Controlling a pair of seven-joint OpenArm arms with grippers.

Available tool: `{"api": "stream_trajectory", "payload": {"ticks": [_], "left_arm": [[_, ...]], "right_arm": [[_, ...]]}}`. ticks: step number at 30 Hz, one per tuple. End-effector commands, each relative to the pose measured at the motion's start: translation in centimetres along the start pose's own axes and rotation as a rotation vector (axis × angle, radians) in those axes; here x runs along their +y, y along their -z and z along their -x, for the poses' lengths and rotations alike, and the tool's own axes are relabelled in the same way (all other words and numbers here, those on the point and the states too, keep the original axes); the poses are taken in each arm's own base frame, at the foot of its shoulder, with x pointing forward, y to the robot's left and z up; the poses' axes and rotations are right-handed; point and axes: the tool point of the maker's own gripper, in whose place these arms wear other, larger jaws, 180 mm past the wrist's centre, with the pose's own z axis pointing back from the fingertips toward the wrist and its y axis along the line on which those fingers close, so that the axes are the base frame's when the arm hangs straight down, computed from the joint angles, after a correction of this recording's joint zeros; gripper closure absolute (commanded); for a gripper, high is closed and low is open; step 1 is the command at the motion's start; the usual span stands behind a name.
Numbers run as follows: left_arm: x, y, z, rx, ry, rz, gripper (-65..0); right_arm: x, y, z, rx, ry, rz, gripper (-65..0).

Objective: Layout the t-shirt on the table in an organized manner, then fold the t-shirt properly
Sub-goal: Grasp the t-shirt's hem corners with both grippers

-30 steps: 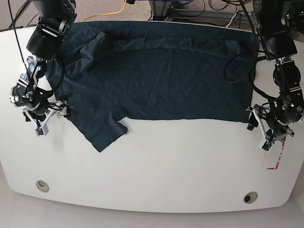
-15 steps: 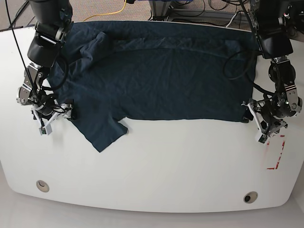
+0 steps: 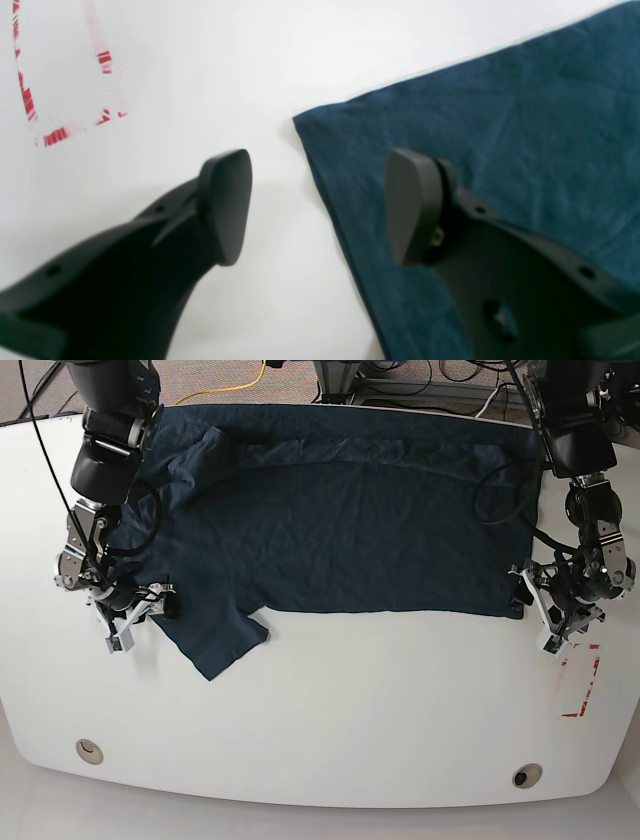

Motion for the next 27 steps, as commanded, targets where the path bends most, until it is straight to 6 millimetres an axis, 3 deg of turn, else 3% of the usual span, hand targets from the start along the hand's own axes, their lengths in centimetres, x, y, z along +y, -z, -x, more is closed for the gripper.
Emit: {"api": "stream_trajectory", "payload": {"ticks": [1, 6, 14, 27], "left_arm": [[1.2, -0.9, -1.8, -0.054, 0.008, -0.027, -39.2], [1.0, -0.8, -1.3, -0.044, 0.007, -0.023, -39.0], [0.7, -0.6, -0.7, -0.034, 0.002, -0.015, -39.0], [0.8, -0.5, -1.0, -0.041, -0.001, -0.015, -39.0]], "right_arm": [[0.0, -0.1, -0.3, 0.014, -0.015, -0.002, -36.6], [0.2, 0.0, -0.3, 0.014, -0.015, -0.006, -30.0], [0.4, 0.1, -0.2, 0.017, -0.018, -0.009, 0.0], [0.5, 0.1, -0.2, 0.017, -0.018, -0.01, 0.0]]}}
